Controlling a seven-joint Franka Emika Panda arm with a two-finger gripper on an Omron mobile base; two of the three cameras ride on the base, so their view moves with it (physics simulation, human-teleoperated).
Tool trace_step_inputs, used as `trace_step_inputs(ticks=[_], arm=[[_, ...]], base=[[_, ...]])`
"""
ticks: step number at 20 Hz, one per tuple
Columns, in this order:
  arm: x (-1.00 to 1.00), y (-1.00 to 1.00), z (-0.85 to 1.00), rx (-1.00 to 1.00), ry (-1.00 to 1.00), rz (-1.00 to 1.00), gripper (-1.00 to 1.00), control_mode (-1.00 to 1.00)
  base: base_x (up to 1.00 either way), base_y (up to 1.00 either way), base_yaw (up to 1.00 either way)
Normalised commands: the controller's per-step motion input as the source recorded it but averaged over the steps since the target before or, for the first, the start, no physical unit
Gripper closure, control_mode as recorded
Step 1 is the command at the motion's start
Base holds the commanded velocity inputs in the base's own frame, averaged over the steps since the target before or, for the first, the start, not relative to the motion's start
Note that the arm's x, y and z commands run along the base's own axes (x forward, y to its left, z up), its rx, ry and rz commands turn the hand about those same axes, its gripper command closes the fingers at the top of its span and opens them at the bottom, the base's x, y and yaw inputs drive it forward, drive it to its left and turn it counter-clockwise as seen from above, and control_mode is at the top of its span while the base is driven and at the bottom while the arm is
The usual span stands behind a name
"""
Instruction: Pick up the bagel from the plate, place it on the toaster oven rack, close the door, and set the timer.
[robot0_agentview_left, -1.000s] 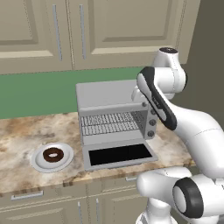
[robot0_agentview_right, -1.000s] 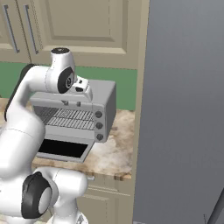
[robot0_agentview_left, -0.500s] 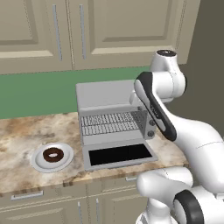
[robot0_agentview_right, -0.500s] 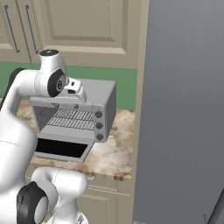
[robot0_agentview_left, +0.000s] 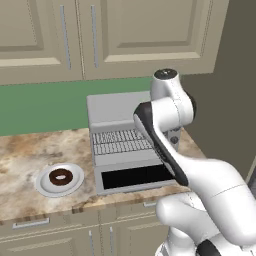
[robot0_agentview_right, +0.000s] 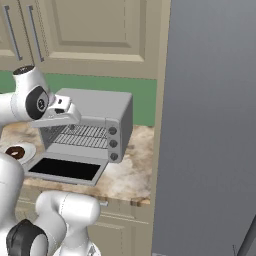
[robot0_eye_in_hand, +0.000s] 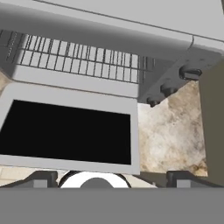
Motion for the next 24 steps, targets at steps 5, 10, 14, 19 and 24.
trace_step_inputs(ticks=[5, 10, 14, 19, 24], arm=[[-0.01, 0.4, -0.25, -0.17, 0.0, 0.0, -1.0, -1.0], [0.0, 0.29, -0.26, -0.15, 0.0, 0.0, -1.0, -1.0], [0.0, 0.24, -0.29, -0.13, 0.0, 0.0, -1.0, -1.0], [0.03, 0.17, -0.31, -0.12, 0.0, 0.0, -1.0, -1.0], [0.13, 0.15, -0.3, -0.1, 0.0, 0.0, -1.0, -1.0]], base=[[0.0, 0.0, 0.0], [0.0, 0.0, 0.0], [0.0, 0.0, 0.0], [0.0, 0.0, 0.0], [0.0, 0.0, 0.0]])
